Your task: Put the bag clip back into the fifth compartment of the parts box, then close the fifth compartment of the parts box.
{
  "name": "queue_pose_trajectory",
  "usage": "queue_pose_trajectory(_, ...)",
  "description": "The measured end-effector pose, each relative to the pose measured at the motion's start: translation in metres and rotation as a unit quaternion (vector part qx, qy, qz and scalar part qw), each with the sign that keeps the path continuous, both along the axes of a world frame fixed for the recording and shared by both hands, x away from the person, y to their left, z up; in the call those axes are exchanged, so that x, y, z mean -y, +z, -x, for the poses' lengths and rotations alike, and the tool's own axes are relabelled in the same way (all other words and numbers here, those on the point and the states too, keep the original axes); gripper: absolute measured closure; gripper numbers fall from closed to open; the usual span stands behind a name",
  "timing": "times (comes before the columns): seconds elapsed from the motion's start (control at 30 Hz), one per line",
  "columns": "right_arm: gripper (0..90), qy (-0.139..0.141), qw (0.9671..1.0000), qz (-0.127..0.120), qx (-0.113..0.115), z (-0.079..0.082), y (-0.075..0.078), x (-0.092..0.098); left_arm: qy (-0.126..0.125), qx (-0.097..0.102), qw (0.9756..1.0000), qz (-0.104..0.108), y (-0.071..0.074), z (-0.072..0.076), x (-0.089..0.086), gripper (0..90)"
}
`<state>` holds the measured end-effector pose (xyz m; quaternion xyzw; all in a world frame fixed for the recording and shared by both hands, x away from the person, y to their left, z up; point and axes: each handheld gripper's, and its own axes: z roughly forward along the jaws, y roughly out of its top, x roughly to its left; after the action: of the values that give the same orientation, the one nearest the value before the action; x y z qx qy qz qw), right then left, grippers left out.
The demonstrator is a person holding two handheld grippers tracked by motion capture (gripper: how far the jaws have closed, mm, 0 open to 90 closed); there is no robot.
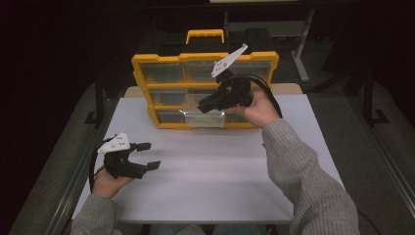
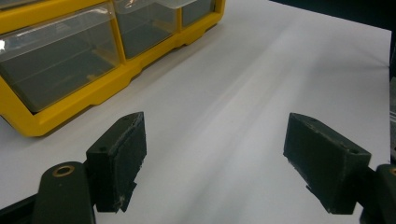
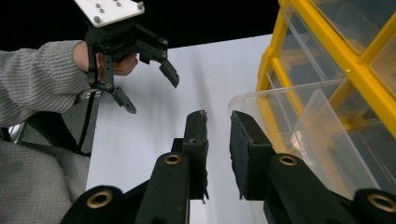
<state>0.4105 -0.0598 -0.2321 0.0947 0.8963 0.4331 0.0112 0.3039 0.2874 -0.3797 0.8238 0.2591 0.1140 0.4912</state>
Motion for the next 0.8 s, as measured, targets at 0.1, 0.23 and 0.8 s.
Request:
queue_pose_trajectory(0.1, 74.9, 0.002, 1.0000, -0.002, 0.004, 0.006, -0.001, 0.001, -0.001, 0.001, 1.0000, 0.002, 0.000, 0.000, 0.002, 21.1)
queue_pose_trajectory(0.23, 75.8, 0.006, 1.0000, -0.003, 0.005, 0.013, -0.002, 0.001, -0.001, 0.000, 1.0000, -0.001, 0.000, 0.001, 0.002, 21.1)
queue_pose_trajectory(0.8, 88.6, 0.017, 0.9998, 0.011, -0.003, 0.035, -0.025, -0.001, 0.003, -0.006, 1.0000, -0.004, -0.001, 0.002, 0.003, 21.0)
